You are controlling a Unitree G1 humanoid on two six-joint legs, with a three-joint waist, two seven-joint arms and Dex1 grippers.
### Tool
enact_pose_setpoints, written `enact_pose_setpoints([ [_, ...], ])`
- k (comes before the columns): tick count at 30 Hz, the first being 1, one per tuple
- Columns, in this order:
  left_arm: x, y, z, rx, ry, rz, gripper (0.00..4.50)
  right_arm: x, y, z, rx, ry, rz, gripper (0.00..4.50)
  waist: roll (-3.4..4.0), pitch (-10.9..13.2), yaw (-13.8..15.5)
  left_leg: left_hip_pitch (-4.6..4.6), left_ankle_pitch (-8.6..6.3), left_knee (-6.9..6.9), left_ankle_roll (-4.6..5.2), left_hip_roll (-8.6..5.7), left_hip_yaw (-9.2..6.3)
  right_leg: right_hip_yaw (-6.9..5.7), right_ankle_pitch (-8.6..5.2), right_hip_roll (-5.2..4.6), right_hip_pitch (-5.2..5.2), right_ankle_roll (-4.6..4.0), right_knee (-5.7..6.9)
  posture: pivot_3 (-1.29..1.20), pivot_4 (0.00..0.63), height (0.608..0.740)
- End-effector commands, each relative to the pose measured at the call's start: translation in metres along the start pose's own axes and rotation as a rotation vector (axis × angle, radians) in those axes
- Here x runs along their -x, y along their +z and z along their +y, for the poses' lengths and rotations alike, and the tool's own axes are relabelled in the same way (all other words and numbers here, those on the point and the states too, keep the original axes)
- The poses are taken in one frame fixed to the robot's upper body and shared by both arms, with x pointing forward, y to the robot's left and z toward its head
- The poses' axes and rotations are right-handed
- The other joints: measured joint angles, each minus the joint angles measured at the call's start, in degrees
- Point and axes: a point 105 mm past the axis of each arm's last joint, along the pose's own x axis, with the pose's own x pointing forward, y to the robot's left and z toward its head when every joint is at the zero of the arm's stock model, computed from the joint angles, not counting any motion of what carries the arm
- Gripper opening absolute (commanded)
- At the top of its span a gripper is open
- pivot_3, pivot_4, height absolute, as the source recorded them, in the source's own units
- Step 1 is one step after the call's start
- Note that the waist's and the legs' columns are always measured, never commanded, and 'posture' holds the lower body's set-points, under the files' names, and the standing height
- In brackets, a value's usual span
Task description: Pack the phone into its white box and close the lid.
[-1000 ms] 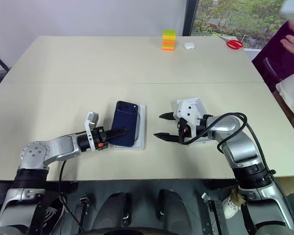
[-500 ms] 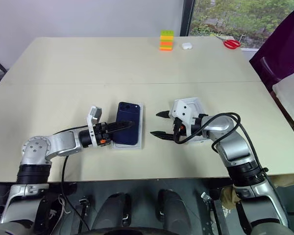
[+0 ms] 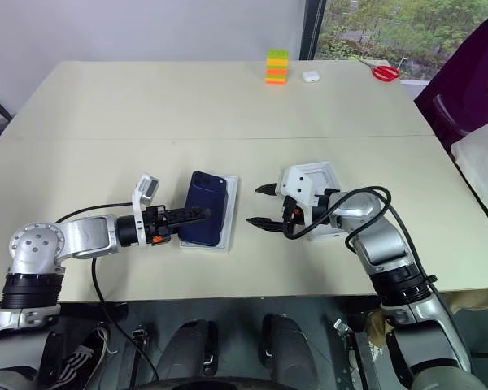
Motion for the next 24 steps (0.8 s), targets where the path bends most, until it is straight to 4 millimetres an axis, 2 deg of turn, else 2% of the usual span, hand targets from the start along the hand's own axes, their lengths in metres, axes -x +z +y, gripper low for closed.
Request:
enact_pose_setpoints([
  [1,-0.007,0.003,-0.008,-0.031,-0.028,0.009,4.23,-0.001,0.015,-0.005,0.059,-0.012,-0.038,3.81,0.0,0.0,0.1,0.0,0.0,0.0,0.0,0.0,0.0,0.0,0.0,0.0,0.0,0.0,0.0,0.0,0.15,0.74],
  [3,-0.011,0.002,-0.014,-0.04,-0.049,0.031,4.23,-0.002,0.015,-0.005,0.066,-0.013,-0.038,3.81,0.0,0.0,0.2,-0.01,0.0,0.01,0.0,-0.01,0.0,0.0,0.0,0.0,0.0,0.0,0.0,0.0,0.15,0.74],
  [8,0.004,0.008,-0.011,-0.061,-0.015,0.032,4.23,-0.001,0.015,-0.004,0.07,-0.021,-0.035,3.81,0.0,0.0,-0.1,-0.03,0.0,0.01,0.0,-0.01,0.0,0.01,0.03,0.0,-0.02,-0.04,0.0,0.0,0.15,0.74],
  [12,0.013,-0.003,-0.008,-0.096,0.028,0.103,4.23,-0.002,0.016,-0.003,0.069,-0.023,-0.037,3.81,0.0,0.0,-0.1,-0.04,0.0,-0.02,-0.01,0.0,0.0,0.01,0.03,0.01,-0.06,-0.04,0.01,0.0,0.15,0.74],
  [15,0.018,0.003,-0.005,-0.112,0.064,0.09,4.23,-0.004,0.018,-0.004,0.071,-0.022,-0.041,3.81,0.0,0.0,0.0,-0.03,0.0,-0.02,-0.01,0.0,0.01,0.01,0.02,0.0,-0.05,-0.04,0.0,0.0,0.15,0.74],
  [19,0.021,0.016,-0.021,-0.149,0.01,0.062,4.23,-0.006,0.019,-0.004,0.074,-0.018,-0.042,3.81,0.0,0.0,0.0,-0.04,0.01,0.0,-0.01,-0.01,0.01,0.01,0.01,-0.01,-0.05,-0.02,0.01,0.0,0.15,0.74],
  [24,0.018,0.015,-0.017,-0.166,0.044,0.071,4.23,-0.008,0.019,-0.004,0.074,-0.016,-0.042,3.81,0.01,0.0,0.1,-0.05,0.01,0.0,-0.02,-0.02,0.03,0.03,0.03,-0.03,-0.05,-0.05,0.0,0.0,0.15,0.74],
])
